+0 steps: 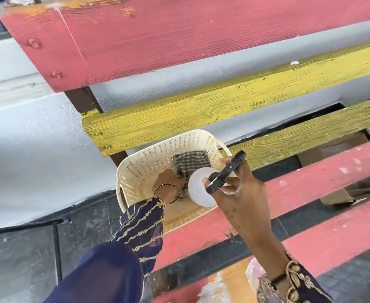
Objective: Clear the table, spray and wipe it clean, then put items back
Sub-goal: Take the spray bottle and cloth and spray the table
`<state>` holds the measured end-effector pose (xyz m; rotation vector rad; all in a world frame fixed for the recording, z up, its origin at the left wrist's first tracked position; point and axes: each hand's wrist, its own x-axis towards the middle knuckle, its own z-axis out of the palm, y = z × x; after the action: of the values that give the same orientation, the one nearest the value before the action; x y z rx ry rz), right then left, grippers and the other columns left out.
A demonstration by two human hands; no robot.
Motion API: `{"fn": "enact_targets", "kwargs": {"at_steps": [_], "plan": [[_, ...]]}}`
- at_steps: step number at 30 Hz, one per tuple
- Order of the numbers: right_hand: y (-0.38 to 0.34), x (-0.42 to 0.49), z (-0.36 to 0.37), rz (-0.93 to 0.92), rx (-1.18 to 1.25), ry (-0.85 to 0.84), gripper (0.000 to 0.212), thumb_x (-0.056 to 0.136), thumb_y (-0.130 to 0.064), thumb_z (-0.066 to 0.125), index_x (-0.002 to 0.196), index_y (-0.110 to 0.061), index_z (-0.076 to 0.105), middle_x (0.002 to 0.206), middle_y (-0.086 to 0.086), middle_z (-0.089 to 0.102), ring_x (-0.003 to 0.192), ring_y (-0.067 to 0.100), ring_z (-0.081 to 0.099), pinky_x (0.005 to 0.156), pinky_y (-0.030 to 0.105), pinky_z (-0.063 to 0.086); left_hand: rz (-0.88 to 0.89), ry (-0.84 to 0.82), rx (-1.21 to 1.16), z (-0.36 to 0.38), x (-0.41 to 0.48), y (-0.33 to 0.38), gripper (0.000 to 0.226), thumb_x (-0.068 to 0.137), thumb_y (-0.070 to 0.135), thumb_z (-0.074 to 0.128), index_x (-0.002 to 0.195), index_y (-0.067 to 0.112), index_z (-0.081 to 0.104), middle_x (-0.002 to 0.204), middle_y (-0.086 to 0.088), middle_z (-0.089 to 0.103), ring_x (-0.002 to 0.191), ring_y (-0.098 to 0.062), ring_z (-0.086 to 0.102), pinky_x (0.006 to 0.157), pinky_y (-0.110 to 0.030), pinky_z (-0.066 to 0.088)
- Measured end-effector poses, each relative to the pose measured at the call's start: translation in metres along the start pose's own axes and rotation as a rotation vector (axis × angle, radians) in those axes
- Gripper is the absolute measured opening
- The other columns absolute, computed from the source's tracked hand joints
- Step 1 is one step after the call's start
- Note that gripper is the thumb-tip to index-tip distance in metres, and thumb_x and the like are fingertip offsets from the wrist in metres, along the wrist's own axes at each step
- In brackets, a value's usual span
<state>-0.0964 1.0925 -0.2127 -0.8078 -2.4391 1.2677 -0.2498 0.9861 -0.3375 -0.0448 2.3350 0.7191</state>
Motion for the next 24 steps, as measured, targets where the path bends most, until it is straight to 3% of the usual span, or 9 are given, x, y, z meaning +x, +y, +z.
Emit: {"fn": "enact_targets", "kwargs": {"at_steps": [4, 7, 9, 11, 13, 15, 19, 21, 24], "plan": [[-0.014, 0.0, -0.007, -0.021, -0.026, -0.01, 0.058, 0.081, -0.034, 0.084, 0.13, -0.019, 0.056, 0.103, -0.003, 0.078, 0.093, 0.009, 0.077, 0.072, 0.028, 0.065, 0.078, 0.033, -0.28, -0.006, -0.016, 0.01, 0.021, 0.083, 0.032, 0.064, 0.074, 0.016, 0.054, 0.081, -0.012, 0.066, 0.083, -0.033, 0.068, 0.073, -0.046, 0.058], [-0.032, -0.003, -0.014, -0.036, -0.056, -0.01, 0.06, 0.08, -0.034, 0.085, 0.131, -0.017, 0.056, 0.101, -0.003, 0.08, 0.094, 0.009, 0.077, 0.071, 0.036, 0.065, 0.158, 0.134, -0.348, -0.02, -0.043, 0.013, 0.02, 0.086, 0.035, 0.06, 0.087, 0.021, 0.047, 0.071, 0.002, 0.056, 0.058, -0.016, 0.057, 0.047, -0.026, 0.042], [-0.051, -0.007, -0.016, -0.053, -0.059, -0.01, 0.058, 0.08, -0.035, 0.085, 0.128, -0.017, 0.058, 0.101, -0.004, 0.08, 0.091, 0.009, 0.078, 0.068, 0.037, 0.065, 0.273, 0.203, -0.339, -0.039, -0.065, 0.009, 0.021, 0.09, 0.03, 0.057, 0.106, 0.028, 0.043, 0.066, 0.005, 0.056, 0.049, -0.01, 0.052, 0.042, -0.021, 0.039], [-0.072, -0.015, -0.018, -0.09, -0.07, 0.0, 0.052, 0.079, -0.035, 0.085, 0.121, -0.019, 0.06, 0.099, -0.006, 0.079, 0.086, 0.01, 0.079, 0.066, 0.037, 0.064, 0.386, 0.203, -0.358, -0.062, -0.09, 0.004, 0.022, 0.093, 0.02, 0.052, 0.109, 0.036, 0.053, 0.064, 0.004, 0.064, 0.05, -0.013, 0.057, 0.048, -0.023, 0.046], [-0.099, -0.027, -0.017, -0.13, -0.102, 0.009, 0.048, 0.077, -0.036, 0.085, 0.115, -0.021, 0.059, 0.098, -0.006, 0.079, 0.084, 0.012, 0.079, 0.07, 0.038, 0.061, 0.423, 0.174, -0.393, -0.091, -0.118, -0.005, 0.024, 0.095, 0.015, 0.05, 0.092, 0.031, 0.069, 0.075, 0.006, 0.072, 0.063, -0.011, 0.066, 0.059, -0.014, 0.05], [-0.125, -0.039, -0.017, -0.17, -0.131, 0.008, 0.047, 0.076, -0.037, 0.085, 0.112, -0.023, 0.059, 0.099, -0.007, 0.079, 0.084, 0.012, 0.079, 0.074, 0.038, 0.06, 0.423, 0.138, -0.385, -0.118, -0.145, -0.016, 0.024, 0.093, 0.022, 0.051, 0.088, 0.022, 0.074, 0.082, 0.002, 0.075, 0.075, -0.017, 0.068, 0.068, -0.024, 0.052], [-0.195, -0.079, -0.018, -0.22, -0.112, -0.019, 0.049, 0.075, -0.043, 0.084, 0.116, -0.028, 0.061, 0.104, -0.019, 0.075, 0.085, 0.018, 0.077, 0.078, 0.038, 0.057, 0.505, -0.075, -0.607, -0.185, -0.215, -0.048, 0.019, 0.088, 0.015, 0.058, 0.084, 0.024, 0.075, 0.074, 0.0, 0.069, 0.073, -0.022, 0.061, 0.065, -0.028, 0.051], [-0.235, -0.103, -0.017, -0.254, -0.052, -0.047, 0.048, 0.073, -0.047, 0.084, 0.114, -0.032, 0.063, 0.102, -0.035, 0.069, 0.087, 0.009, 0.077, 0.082, 0.035, 0.056, 0.597, -0.163, -0.643, -0.222, -0.255, -0.07, 0.027, 0.078, 0.008, 0.067, 0.086, 0.034, 0.075, 0.091, 0.006, 0.068, 0.089, -0.015, 0.063, 0.077, -0.026, 0.053], [-0.296, -0.142, -0.011, -0.309, 0.07, -0.14, 0.048, 0.068, -0.042, 0.089, 0.11, -0.038, 0.066, 0.108, -0.038, 0.07, 0.083, 0.0, 0.076, 0.083, 0.034, 0.055, 0.767, -0.193, -0.514, -0.275, -0.317, -0.111, 0.044, 0.069, 0.015, 0.083, 0.102, 0.04, 0.067, 0.104, 0.022, 0.065, 0.101, 0.002, 0.063, 0.082, -0.012, 0.05]]}}
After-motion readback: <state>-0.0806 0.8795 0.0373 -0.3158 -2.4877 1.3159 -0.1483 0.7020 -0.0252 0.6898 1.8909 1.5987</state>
